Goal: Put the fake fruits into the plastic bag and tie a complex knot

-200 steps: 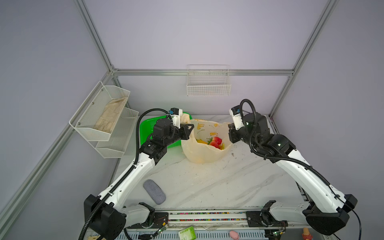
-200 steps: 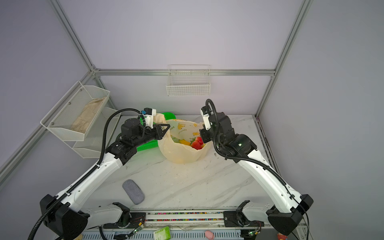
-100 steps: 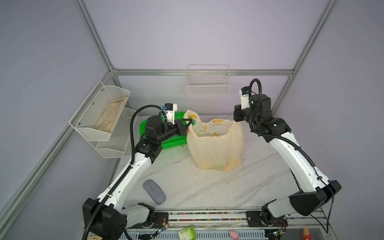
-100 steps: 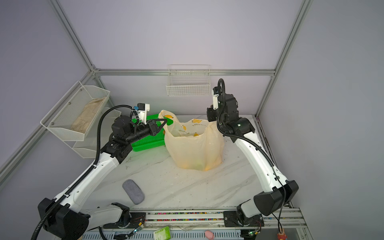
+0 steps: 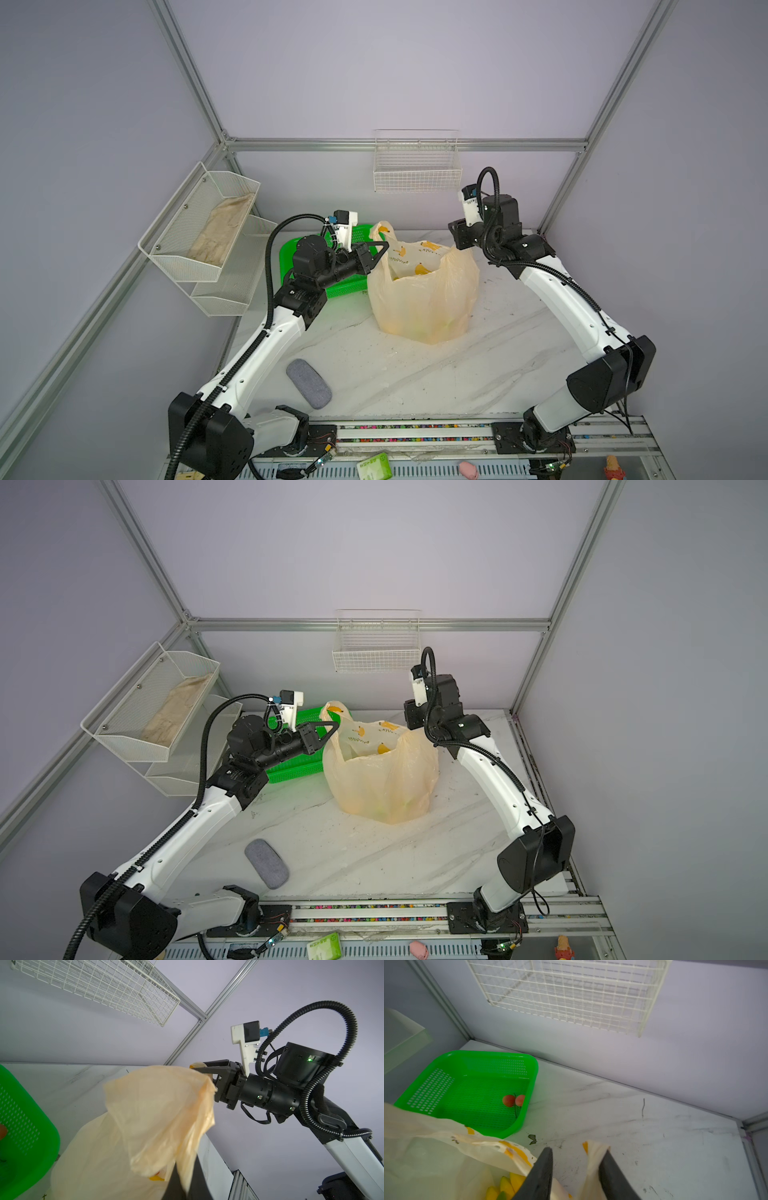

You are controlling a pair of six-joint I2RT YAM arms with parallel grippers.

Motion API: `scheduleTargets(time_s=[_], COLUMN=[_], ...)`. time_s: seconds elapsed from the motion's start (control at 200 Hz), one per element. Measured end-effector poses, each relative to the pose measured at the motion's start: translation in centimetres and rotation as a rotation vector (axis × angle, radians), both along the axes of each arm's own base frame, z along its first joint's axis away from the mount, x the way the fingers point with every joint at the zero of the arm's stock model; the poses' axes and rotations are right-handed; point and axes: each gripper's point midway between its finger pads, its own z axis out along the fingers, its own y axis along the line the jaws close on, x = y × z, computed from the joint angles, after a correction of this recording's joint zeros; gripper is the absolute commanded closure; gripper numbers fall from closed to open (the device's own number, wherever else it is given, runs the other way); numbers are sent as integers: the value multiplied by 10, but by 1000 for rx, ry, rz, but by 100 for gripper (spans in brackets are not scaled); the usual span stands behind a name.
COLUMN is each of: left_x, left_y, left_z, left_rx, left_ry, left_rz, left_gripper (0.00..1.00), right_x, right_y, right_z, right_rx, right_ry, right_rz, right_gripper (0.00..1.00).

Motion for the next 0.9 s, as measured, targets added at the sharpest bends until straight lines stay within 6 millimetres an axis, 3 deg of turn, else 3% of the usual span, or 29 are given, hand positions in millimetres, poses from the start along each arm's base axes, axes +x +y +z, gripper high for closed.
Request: scheduleTargets(time_s=[0.08,0.355,0.54,0.69,0.895], left_x=[-5,-20,-19,-19,-19], left_y=[-3,-4,-2,-2,-2], left_z=[-5,-3,-2,-5,-8], left_rx=[-7,-17,-8,0,16], left_ry=[18,12,2,10,9], left_rz=[-3,1,17,19,17], left_gripper=[100,100,100,100,100], right_x=[-6,-57,-98,-130,-156], right_y=[12,77,79,92,132], right_z=[18,59,63,42,-25], right_rx=[33,63,88,123,185], right_ry=[-35,-157,-203,-190,-91], right_rz=[59,282,397,561,720], right_gripper=[37,24,17,16,22])
